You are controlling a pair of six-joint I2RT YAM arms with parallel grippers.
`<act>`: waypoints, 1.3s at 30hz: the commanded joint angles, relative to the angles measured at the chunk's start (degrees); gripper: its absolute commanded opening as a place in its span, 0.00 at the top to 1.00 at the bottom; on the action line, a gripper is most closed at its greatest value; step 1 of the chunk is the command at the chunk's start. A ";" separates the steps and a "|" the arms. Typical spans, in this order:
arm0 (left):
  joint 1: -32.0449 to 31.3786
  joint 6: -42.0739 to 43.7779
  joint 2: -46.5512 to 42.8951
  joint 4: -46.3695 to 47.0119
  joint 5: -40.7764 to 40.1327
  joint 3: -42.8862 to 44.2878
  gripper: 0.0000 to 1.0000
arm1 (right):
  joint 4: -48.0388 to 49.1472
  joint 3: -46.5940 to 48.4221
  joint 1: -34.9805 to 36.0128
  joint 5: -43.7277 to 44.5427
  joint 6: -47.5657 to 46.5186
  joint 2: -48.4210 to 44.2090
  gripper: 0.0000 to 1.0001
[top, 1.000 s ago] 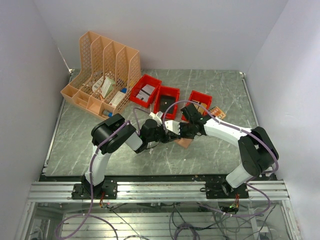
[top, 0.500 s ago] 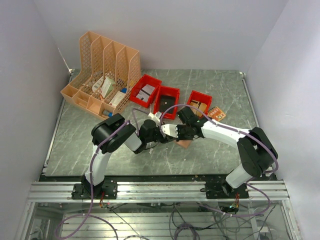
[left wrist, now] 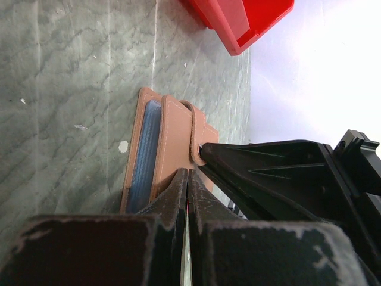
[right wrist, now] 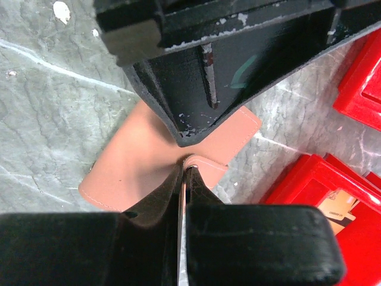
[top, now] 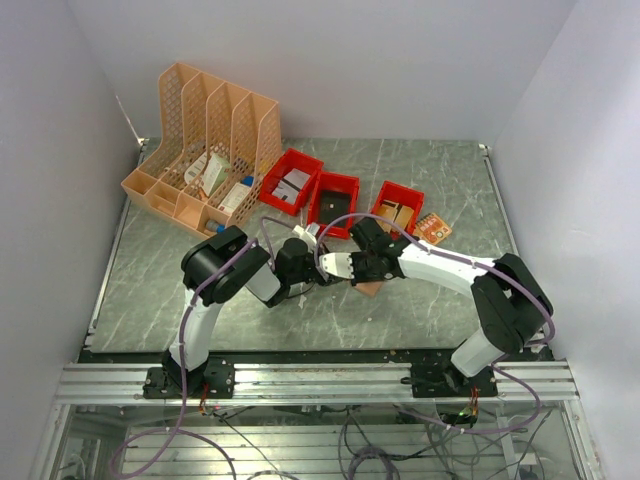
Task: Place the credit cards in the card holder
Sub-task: Close the card holder at the center of the board, then reset both arms
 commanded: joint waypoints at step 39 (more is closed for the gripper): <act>1.63 42.11 -69.09 -69.18 -34.36 9.96 0.01 | -4.84 28.05 -28.02 -37.62 34.40 -17.91 0.00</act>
